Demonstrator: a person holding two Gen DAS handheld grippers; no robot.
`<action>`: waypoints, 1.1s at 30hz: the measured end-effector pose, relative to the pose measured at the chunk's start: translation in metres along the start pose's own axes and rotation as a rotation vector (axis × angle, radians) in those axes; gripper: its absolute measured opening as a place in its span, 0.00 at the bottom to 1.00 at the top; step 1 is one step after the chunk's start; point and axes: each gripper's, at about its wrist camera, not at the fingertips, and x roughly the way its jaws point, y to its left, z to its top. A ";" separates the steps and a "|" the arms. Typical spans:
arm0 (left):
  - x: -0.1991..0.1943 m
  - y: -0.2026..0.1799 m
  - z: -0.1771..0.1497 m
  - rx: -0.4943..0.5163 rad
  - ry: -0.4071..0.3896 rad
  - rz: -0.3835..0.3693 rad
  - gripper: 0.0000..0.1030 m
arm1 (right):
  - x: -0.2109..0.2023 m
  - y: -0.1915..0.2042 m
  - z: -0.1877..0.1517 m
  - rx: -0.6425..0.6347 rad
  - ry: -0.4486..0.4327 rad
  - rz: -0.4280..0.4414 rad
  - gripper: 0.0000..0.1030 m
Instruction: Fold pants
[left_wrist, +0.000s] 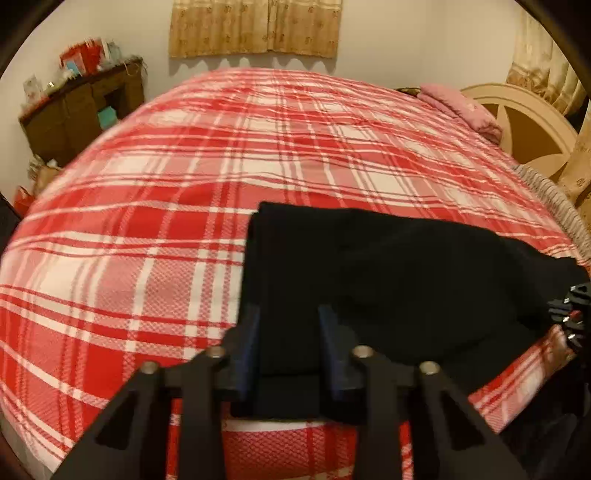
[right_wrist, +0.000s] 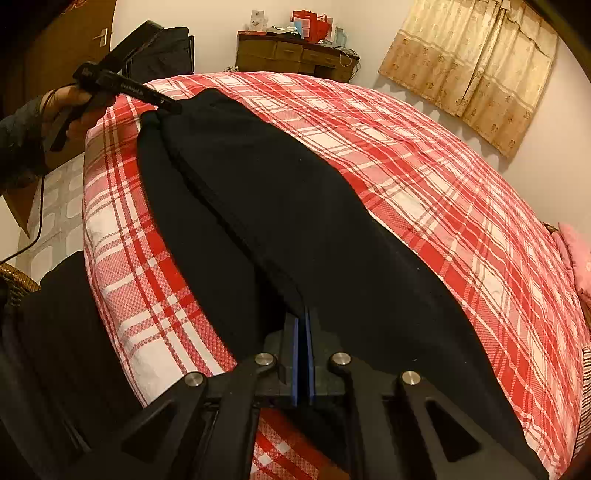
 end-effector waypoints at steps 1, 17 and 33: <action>-0.002 0.000 0.000 0.003 -0.008 0.013 0.12 | 0.000 0.000 0.000 0.002 0.000 0.000 0.03; -0.042 0.045 -0.005 -0.138 -0.027 -0.082 0.06 | -0.016 0.005 0.001 0.016 -0.034 0.025 0.03; -0.006 0.009 0.000 -0.081 -0.014 -0.075 0.44 | -0.001 0.008 -0.007 0.010 0.013 0.036 0.03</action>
